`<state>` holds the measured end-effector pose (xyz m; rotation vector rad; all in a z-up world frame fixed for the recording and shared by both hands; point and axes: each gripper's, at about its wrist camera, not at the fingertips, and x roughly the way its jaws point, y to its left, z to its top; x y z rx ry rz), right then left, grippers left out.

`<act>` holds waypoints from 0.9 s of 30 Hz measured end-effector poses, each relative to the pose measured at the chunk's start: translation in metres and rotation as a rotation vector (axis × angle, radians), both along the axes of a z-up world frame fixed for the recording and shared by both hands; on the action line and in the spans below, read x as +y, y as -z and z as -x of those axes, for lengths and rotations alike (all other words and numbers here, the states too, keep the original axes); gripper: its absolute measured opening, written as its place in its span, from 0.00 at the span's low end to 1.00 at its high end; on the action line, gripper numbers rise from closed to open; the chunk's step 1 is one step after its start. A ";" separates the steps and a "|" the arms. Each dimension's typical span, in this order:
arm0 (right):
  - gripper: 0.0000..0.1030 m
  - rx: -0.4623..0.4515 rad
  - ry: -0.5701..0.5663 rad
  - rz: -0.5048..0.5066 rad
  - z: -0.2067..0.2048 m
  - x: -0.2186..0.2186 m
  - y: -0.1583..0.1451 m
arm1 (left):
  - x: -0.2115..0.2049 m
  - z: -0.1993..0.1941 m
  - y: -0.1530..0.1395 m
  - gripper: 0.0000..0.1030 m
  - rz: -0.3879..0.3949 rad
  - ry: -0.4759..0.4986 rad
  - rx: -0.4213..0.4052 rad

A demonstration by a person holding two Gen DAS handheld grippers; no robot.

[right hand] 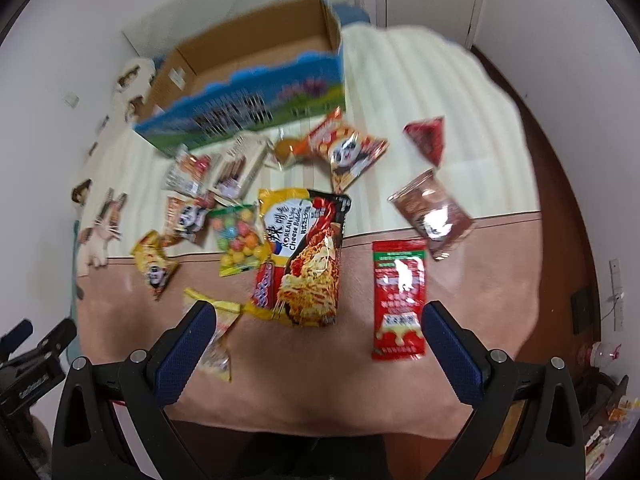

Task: Organize snacks
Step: 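Grasp the clear bread bag with left tool while right tool grasps the Cheese Buldak pack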

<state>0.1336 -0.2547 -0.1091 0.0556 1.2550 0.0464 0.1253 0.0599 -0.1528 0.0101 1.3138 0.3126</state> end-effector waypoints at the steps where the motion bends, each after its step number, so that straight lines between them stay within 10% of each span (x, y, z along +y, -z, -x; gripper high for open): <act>1: 1.00 0.020 0.006 -0.002 -0.010 0.001 0.014 | 0.007 -0.005 0.009 1.00 0.020 -0.020 0.022; 6: 1.00 0.124 0.042 -0.006 -0.050 0.010 0.077 | 0.027 -0.025 0.045 1.00 0.130 -0.098 0.090; 16: 0.93 0.292 0.096 0.014 -0.091 0.046 0.182 | -0.047 -0.021 0.133 1.00 0.248 0.201 0.258; 22: 0.86 0.277 0.088 0.036 -0.076 0.044 0.189 | -0.075 -0.012 0.165 1.00 0.269 0.299 0.296; 25: 0.86 0.325 0.092 0.028 -0.058 0.037 0.195 | -0.081 -0.011 0.177 0.62 0.296 0.295 0.315; 27: 0.86 0.344 0.084 0.027 -0.048 0.034 0.201 | -0.080 -0.011 0.183 0.57 0.296 0.279 0.316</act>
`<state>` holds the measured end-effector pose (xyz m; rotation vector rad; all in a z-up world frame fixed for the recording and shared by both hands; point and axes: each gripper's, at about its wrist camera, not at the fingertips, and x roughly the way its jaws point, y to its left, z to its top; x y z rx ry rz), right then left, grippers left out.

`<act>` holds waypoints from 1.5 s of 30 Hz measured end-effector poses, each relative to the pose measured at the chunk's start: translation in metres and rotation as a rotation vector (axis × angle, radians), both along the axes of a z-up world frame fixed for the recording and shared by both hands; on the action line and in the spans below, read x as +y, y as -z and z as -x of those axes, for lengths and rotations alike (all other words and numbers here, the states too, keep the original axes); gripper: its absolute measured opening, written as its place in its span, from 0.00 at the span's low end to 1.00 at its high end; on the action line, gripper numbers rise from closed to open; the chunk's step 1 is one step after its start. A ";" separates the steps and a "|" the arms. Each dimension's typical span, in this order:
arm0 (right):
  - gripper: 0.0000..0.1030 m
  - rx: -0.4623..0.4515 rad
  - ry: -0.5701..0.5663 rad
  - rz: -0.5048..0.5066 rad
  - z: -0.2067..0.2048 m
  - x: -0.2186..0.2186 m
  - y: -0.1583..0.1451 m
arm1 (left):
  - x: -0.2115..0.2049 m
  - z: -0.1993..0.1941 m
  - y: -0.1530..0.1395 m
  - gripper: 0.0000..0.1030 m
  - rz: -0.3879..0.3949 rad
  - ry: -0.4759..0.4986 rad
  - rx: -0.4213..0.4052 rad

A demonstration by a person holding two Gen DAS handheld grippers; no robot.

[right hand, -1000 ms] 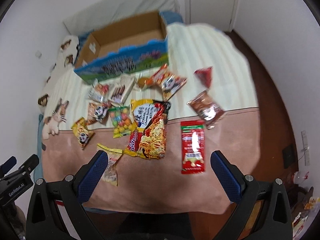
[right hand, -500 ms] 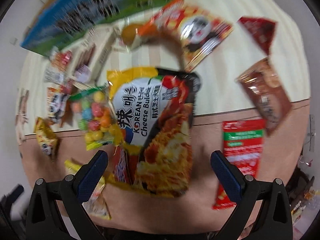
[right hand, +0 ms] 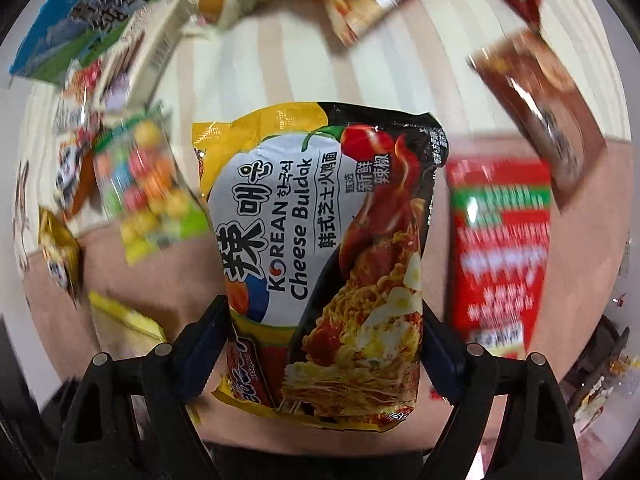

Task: Organize snacks
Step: 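Grasp the clear bread bag with left tool while right tool grasps the Cheese Buldak pack, then carry the bread bag with left tool while right tool carries the noodle pack to the box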

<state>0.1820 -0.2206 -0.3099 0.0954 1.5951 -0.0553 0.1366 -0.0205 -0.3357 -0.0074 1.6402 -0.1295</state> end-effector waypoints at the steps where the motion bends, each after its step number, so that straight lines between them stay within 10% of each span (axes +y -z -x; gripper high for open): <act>1: 0.86 0.003 -0.003 -0.002 0.005 -0.001 0.003 | 0.001 -0.001 0.000 0.53 -0.001 -0.013 -0.008; 22: 0.88 0.042 -0.058 -0.067 -0.001 -0.010 0.049 | -0.007 -0.040 0.043 0.47 -0.048 -0.158 -0.034; 37: 0.83 -0.051 -0.082 -0.178 -0.001 -0.012 0.001 | 0.018 -0.037 -0.045 0.39 -0.009 -0.205 -0.084; 45: 0.83 -0.173 -0.057 -0.291 -0.036 -0.021 -0.081 | 0.030 -0.086 -0.149 0.39 0.087 -0.202 -0.263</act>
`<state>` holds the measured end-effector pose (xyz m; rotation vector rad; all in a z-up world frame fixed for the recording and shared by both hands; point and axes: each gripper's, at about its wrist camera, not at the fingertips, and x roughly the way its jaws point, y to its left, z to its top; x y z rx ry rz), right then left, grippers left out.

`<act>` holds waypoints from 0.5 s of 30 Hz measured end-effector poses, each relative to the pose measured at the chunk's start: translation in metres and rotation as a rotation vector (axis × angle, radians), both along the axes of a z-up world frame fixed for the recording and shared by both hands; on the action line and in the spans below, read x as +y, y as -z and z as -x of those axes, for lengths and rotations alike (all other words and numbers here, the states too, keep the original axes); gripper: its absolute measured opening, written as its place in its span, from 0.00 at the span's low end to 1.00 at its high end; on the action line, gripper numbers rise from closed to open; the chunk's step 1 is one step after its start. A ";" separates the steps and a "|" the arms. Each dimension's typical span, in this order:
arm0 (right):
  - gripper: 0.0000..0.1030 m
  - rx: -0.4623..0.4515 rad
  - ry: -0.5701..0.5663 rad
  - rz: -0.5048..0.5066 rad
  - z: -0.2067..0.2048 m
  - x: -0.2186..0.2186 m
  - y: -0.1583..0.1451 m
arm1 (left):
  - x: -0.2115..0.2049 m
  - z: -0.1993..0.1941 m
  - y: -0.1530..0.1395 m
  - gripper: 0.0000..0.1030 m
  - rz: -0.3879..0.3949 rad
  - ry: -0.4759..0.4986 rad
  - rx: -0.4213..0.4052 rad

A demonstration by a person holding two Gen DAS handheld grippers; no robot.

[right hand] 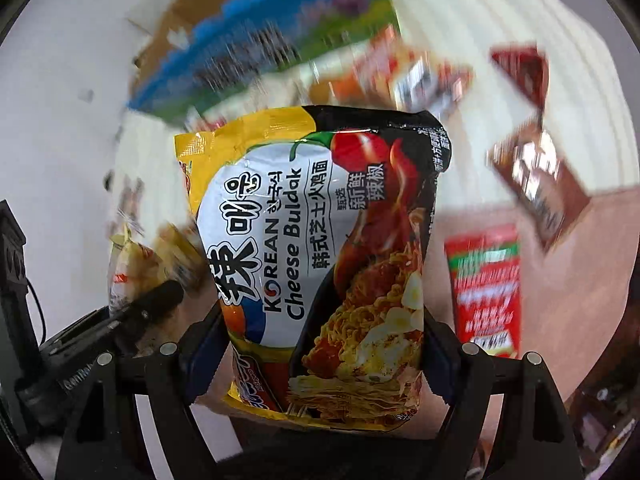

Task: Organize snacks
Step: 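Carry the bread bag with left tool while right tool carries the noodle pack to the box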

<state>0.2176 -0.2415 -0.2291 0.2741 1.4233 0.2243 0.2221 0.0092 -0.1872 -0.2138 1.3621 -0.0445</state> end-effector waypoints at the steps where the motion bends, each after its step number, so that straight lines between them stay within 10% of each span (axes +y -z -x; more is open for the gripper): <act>1: 0.83 -0.021 0.004 -0.010 -0.006 0.000 -0.010 | 0.001 -0.010 -0.014 0.39 0.008 0.004 -0.027; 8: 0.83 -0.208 0.011 -0.085 -0.076 -0.002 -0.097 | -0.008 -0.062 -0.061 0.39 0.045 0.024 -0.149; 15: 0.83 -0.290 -0.008 -0.037 -0.178 0.021 -0.115 | 0.003 -0.173 -0.075 0.39 0.058 0.008 -0.148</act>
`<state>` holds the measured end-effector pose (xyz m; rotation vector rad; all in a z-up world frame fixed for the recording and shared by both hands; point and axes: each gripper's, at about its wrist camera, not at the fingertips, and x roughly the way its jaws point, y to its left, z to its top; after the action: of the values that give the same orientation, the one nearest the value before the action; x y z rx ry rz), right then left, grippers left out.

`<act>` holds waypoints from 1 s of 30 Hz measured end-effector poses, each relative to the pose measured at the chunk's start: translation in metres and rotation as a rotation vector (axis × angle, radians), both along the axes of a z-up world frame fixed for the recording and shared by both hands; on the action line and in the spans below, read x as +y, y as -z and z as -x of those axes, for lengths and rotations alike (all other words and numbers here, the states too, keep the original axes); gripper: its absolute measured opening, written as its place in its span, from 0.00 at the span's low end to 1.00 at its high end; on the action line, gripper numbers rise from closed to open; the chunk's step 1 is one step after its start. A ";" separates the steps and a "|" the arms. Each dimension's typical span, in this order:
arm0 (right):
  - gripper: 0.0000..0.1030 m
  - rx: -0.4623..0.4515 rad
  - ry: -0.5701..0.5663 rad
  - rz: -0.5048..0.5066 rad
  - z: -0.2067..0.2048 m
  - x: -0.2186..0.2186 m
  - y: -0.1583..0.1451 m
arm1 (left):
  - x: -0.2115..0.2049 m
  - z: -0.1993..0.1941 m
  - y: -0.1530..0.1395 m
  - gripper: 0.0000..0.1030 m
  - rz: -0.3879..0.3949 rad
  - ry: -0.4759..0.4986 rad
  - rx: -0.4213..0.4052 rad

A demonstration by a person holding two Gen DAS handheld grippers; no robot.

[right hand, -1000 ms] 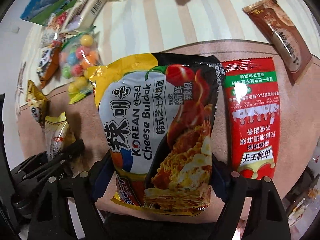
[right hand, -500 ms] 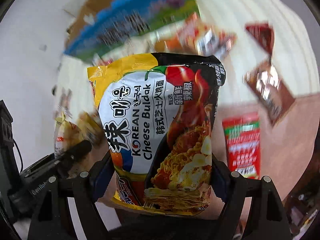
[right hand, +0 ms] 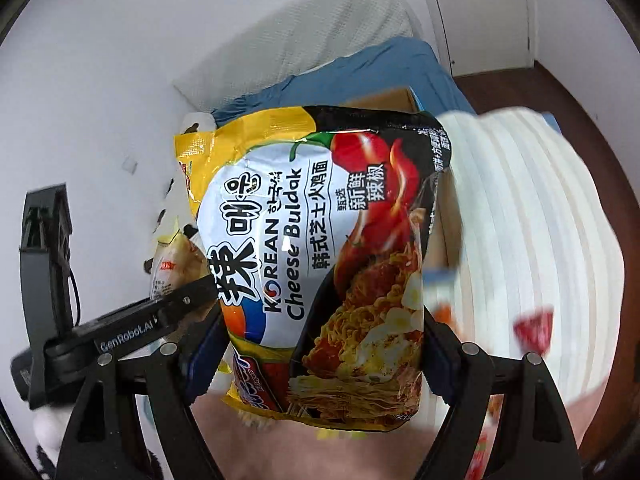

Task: Organize snacks
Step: 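Carry the bread bag with left tool while right tool carries the noodle pack to the box, then open both tools to drop the two packs into the cardboard box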

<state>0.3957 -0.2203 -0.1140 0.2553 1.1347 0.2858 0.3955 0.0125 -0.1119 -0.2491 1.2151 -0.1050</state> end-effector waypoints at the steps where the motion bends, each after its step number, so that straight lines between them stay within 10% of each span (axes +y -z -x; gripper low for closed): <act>1: 0.83 0.002 -0.001 0.013 -0.014 0.004 0.003 | 0.001 -0.012 0.005 0.39 0.001 0.002 0.010; 10: 0.83 0.128 -0.003 0.134 -0.127 0.047 0.074 | 0.013 -0.137 0.080 0.39 0.046 0.017 0.208; 26: 0.84 0.325 -0.043 0.252 -0.215 0.080 0.168 | 0.011 -0.196 0.162 0.39 0.000 0.044 0.391; 29: 0.87 0.381 -0.044 0.273 -0.233 0.096 0.181 | 0.011 -0.197 0.165 0.56 -0.030 0.032 0.381; 30: 0.96 0.370 -0.049 0.273 -0.236 0.098 0.183 | 0.013 -0.196 0.164 0.76 -0.041 0.024 0.374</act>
<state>0.6315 -0.1223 -0.2972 0.0375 1.5315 0.1256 0.5920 0.0254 -0.2762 -0.2246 1.5909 -0.0552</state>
